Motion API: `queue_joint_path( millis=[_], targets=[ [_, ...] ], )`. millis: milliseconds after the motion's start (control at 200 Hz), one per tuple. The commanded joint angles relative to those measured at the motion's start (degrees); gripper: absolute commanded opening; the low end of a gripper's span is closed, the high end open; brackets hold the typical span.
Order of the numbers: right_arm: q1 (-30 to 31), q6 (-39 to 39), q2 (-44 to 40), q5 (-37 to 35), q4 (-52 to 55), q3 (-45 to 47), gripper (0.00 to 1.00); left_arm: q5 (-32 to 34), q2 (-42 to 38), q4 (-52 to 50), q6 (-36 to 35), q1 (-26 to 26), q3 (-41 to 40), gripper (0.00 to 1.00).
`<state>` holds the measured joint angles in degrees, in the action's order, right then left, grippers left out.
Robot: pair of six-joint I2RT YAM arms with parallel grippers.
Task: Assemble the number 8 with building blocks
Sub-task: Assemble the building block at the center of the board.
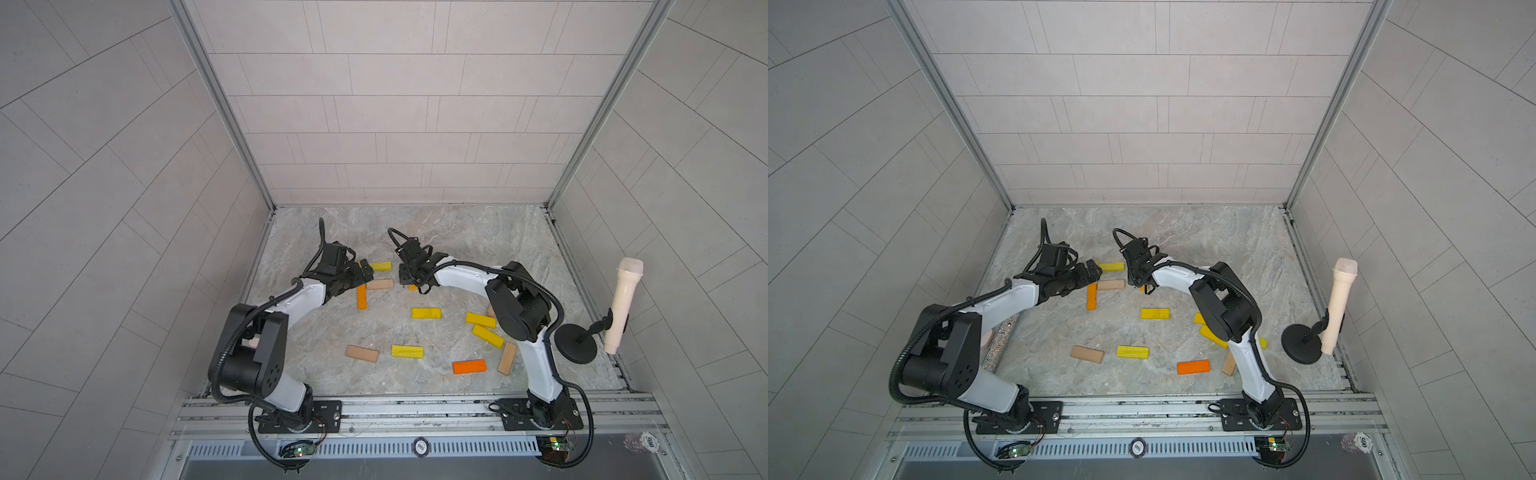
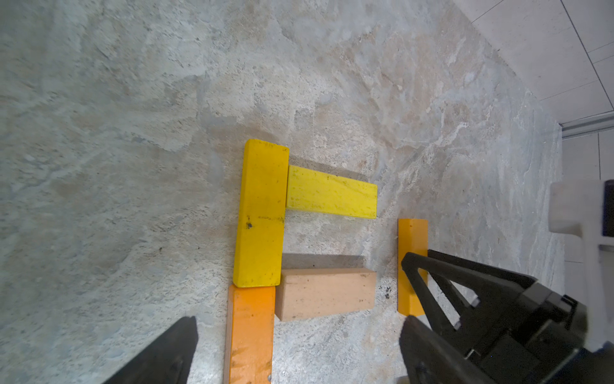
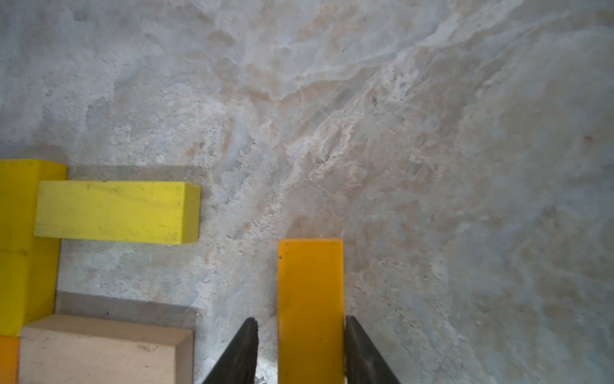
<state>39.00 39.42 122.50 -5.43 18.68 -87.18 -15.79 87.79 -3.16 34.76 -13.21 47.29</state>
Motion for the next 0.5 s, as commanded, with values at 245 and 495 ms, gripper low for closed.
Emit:
queue_joint_path(
  millis=[245, 495],
  targets=[
    [0.4, 2.2, 0.6, -2.7, 2.6, -0.7, 0.39, -0.7, 0.1, 1.4, 0.3, 0.6, -1.2, 1.0],
    [0.4, 4.7, 1.5, -1.7, 2.1, -1.5, 0.35, -1.2, 0.0, 2.3, 1.3, 0.6, -1.2, 1.0]
  ],
)
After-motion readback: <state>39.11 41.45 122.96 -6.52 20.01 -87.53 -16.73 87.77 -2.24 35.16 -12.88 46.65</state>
